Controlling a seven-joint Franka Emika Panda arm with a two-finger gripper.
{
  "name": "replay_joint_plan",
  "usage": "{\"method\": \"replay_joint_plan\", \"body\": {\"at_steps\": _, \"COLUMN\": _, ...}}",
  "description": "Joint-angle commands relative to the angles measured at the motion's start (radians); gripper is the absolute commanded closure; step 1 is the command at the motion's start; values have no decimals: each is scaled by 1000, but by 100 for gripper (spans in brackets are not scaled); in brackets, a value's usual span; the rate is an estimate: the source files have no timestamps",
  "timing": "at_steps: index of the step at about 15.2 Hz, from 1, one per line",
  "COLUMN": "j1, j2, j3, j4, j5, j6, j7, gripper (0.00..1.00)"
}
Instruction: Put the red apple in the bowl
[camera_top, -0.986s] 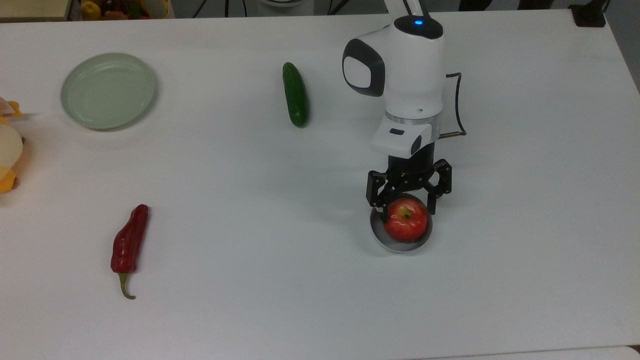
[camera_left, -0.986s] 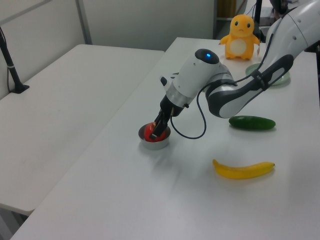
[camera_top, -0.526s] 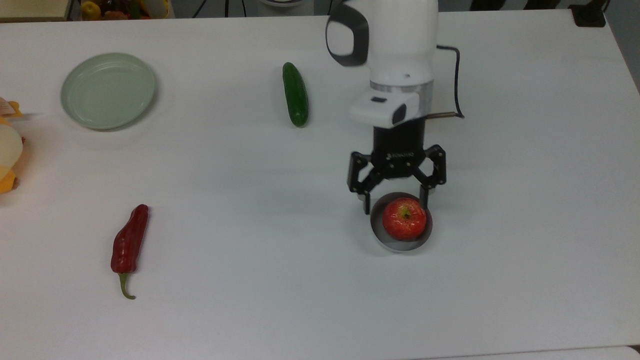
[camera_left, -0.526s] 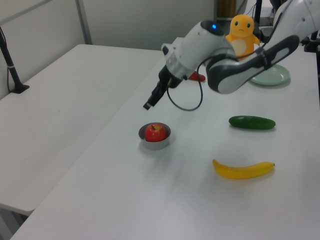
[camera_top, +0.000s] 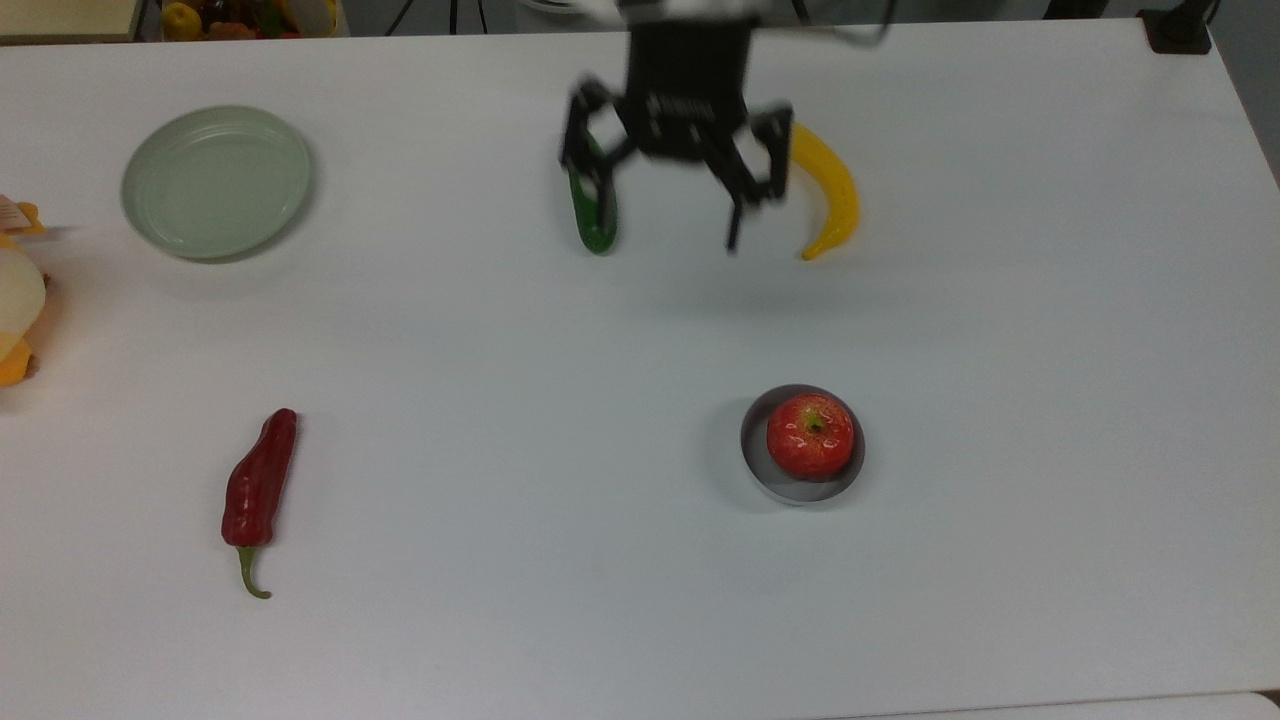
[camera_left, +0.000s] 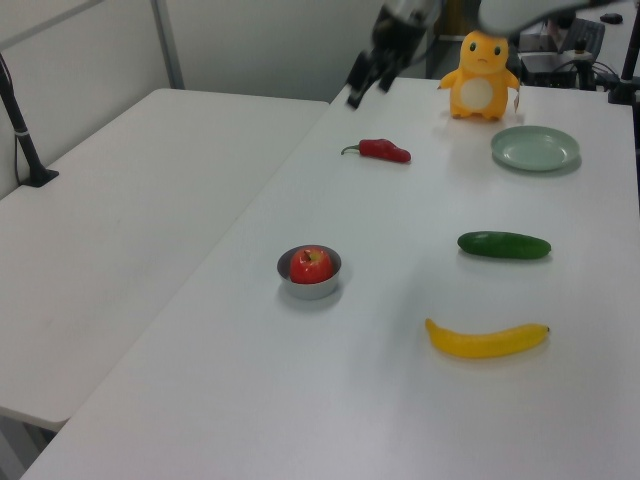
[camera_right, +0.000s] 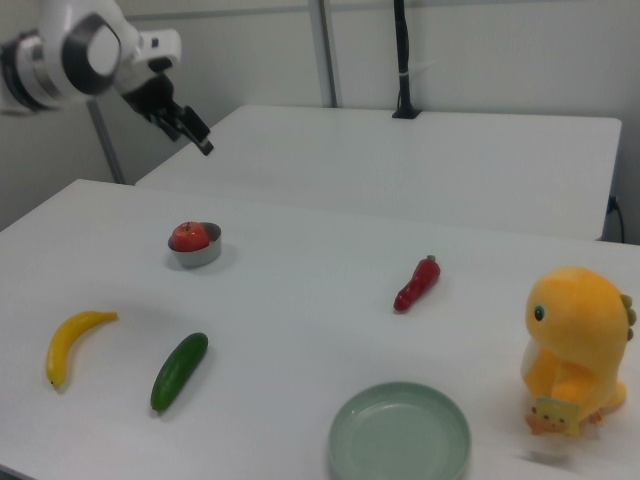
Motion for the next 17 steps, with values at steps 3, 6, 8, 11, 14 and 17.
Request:
{"method": "replay_joint_plan", "body": {"at_steps": 3, "j1": -85, "j2": -289, "j3": -2, "j4": -149, "j5": 213, "j6": -332, "j7": -160, "gripper": 0}}
{"method": "replay_joint_plan", "body": {"at_steps": 6, "j1": -117, "j2": -335, "j3": -5, "j4": -202, "j5": 264, "j6": -446, "j7": -317, "gripper": 0}}
{"method": "replay_joint_plan", "body": {"at_steps": 8, "j1": -131, "j2": -338, "j3": -8, "j4": -231, "j5": 299, "j6": -460, "j7": -409, "gripper": 0}}
{"method": "replay_joint_plan", "body": {"at_steps": 11, "j1": -138, "j2": -325, "j3": -20, "j4": -231, "j5": 304, "j6": -429, "j7": -496, "gripper": 0}}
{"method": "replay_joint_plan", "body": {"at_steps": 14, "j1": -131, "j2": -294, "j3": -34, "j4": -228, "j5": 328, "j6": -397, "j7": -532, "gripper": 0}}
{"method": "replay_joint_plan", "body": {"at_steps": 17, "j1": -131, "j2": -295, "j3": -37, "j4": -226, "j5": 328, "j6": -389, "j7": -534, "gripper": 0}}
